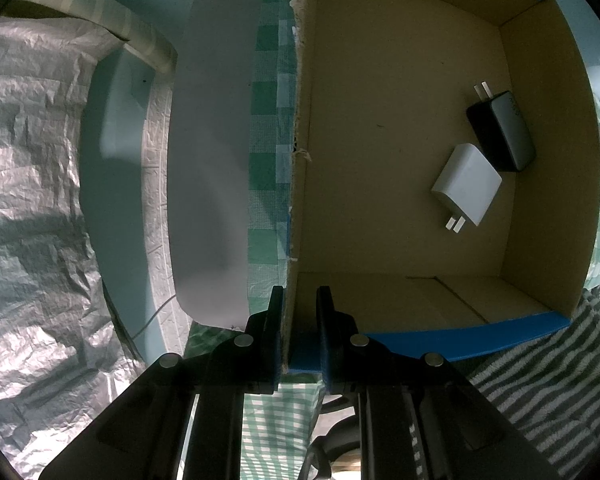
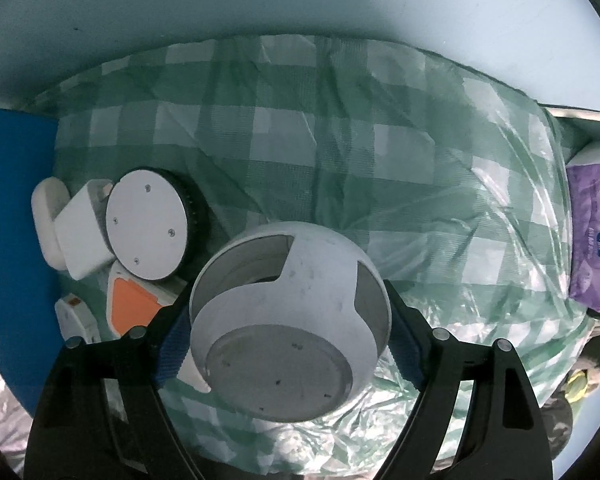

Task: Organize rigid objects
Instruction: 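Lift the white round speaker with the right gripper, then carry the white round speaker into the box and open the right gripper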

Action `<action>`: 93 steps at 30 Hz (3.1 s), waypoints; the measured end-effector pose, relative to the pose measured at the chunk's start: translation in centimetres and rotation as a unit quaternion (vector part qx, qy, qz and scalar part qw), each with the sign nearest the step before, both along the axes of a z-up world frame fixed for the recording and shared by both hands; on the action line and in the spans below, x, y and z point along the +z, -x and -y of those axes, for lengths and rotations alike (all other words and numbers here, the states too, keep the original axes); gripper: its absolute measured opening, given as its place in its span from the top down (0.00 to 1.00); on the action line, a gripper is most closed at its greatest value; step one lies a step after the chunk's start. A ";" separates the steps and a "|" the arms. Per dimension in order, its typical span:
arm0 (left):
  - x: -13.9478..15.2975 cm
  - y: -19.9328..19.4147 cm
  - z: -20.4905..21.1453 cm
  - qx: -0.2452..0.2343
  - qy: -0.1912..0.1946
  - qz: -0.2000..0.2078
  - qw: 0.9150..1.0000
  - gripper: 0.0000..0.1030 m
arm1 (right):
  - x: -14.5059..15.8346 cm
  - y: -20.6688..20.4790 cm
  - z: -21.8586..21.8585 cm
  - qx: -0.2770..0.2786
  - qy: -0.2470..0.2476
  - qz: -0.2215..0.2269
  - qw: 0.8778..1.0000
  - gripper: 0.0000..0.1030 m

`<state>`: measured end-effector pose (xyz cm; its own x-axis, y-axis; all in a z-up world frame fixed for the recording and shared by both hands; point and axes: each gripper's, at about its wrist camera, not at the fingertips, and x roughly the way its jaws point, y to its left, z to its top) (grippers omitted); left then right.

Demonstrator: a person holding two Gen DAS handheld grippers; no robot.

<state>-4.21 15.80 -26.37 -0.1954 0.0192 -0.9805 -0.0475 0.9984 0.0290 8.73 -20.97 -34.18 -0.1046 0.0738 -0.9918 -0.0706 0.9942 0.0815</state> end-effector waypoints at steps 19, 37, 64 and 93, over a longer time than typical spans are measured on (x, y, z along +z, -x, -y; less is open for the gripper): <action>-0.1 0.3 -0.1 -0.002 0.005 0.002 1.000 0.86 | 3.1 2.0 0.0 0.010 0.001 0.033 0.999 0.19; 0.0 0.3 0.1 -0.004 0.004 0.003 1.000 0.86 | 13.4 2.7 -4.8 0.074 -0.036 0.084 0.993 0.19; 0.0 0.2 -0.3 0.002 0.003 0.002 1.000 0.86 | 14.8 3.4 -22.9 0.246 -0.070 0.092 0.962 0.19; -0.2 0.3 -1.0 0.005 0.001 -0.002 1.000 0.82 | 11.1 1.7 -26.9 0.265 -0.059 0.090 0.958 0.19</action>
<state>-4.49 16.79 -26.53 -0.2000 0.0153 -0.9797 -0.0568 0.9980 0.0272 7.01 5.94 -23.12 0.0132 0.1701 -0.9853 -0.5871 0.7990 0.1301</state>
